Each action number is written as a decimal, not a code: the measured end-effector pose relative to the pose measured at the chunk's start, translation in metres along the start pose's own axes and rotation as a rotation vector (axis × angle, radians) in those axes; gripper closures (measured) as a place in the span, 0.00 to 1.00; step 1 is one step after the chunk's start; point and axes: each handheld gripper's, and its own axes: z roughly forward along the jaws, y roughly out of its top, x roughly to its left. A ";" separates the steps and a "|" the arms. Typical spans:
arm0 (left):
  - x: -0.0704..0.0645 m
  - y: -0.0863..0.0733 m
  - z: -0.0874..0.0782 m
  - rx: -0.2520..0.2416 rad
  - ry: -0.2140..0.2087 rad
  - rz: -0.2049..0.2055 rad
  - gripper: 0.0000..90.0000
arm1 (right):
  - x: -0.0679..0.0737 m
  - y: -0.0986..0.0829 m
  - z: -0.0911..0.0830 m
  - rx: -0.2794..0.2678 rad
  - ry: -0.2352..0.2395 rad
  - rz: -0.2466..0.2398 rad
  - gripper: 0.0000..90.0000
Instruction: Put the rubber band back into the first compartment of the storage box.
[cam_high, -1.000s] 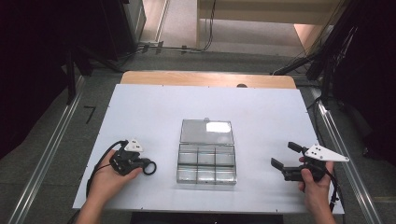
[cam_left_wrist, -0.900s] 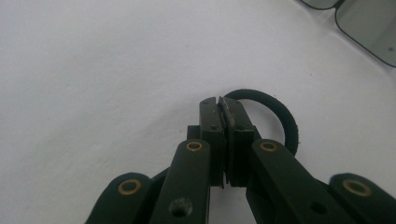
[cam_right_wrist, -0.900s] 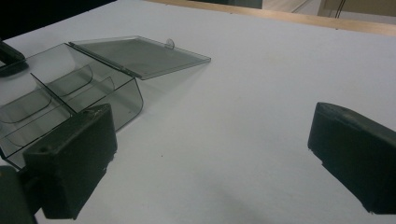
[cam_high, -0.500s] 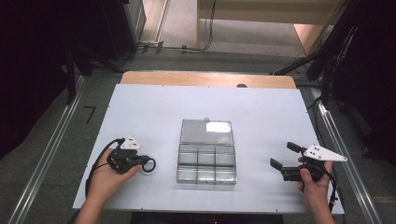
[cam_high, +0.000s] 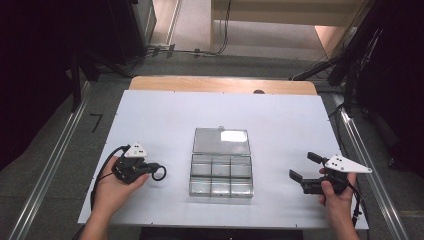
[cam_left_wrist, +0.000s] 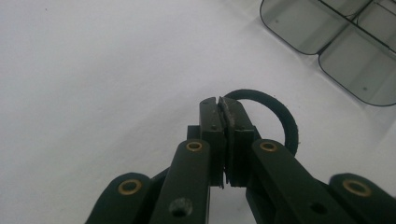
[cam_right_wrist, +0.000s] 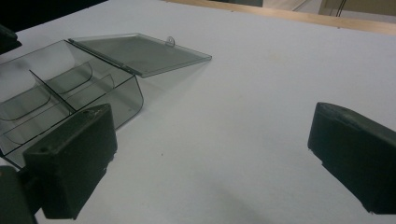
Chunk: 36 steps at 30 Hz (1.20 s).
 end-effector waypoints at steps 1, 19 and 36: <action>0.000 0.001 -0.001 -0.003 0.001 0.001 0.98 | 0.000 0.000 0.000 -0.001 0.002 0.001 0.00; -0.003 0.012 -0.009 -0.060 -0.007 -0.004 0.98 | 0.003 0.001 -0.002 -0.009 -0.001 0.005 0.00; -0.009 0.032 -0.012 -0.089 -0.012 0.030 0.98 | 0.004 0.000 -0.002 -0.011 0.003 0.011 0.00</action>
